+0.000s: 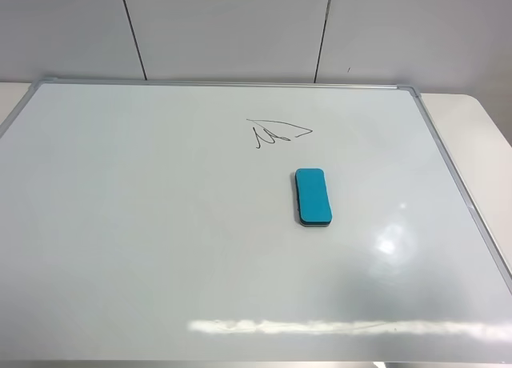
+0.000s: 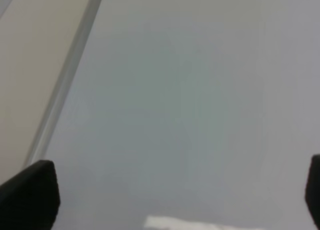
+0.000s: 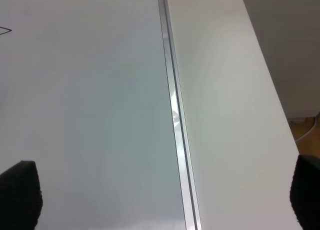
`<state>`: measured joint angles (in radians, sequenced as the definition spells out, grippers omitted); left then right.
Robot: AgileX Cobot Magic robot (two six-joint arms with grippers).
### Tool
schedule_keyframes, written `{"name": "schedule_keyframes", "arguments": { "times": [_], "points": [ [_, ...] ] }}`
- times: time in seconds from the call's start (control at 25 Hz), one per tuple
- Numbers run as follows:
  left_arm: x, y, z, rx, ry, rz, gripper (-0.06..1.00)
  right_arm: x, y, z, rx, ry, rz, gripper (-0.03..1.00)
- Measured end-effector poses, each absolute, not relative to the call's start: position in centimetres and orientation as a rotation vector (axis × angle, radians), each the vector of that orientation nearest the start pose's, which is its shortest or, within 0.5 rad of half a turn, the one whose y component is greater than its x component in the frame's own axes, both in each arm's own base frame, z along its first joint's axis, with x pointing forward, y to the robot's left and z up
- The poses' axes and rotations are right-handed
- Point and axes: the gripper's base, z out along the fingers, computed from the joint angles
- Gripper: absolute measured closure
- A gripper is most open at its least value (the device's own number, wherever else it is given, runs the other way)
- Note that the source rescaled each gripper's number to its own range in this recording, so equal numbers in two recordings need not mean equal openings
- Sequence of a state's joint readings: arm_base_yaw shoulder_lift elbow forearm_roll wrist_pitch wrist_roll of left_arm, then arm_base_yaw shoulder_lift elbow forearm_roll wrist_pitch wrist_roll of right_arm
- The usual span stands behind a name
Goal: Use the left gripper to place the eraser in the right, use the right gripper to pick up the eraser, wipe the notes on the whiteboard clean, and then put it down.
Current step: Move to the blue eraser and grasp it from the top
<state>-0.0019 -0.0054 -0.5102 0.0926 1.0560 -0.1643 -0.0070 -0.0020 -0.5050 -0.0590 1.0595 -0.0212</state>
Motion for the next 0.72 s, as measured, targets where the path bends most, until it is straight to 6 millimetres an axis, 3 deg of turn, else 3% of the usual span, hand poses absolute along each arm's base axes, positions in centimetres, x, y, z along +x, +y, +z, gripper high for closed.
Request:
{"name": "schedule_keyframes", "arguments": {
  "times": [0.72],
  "points": [
    [-0.75, 0.67, 28.07, -0.251, 2.005, 0.056, -0.06, -0.59, -0.46, 27.89, -0.012, 2.036, -0.088, -0.03]
  ]
}}
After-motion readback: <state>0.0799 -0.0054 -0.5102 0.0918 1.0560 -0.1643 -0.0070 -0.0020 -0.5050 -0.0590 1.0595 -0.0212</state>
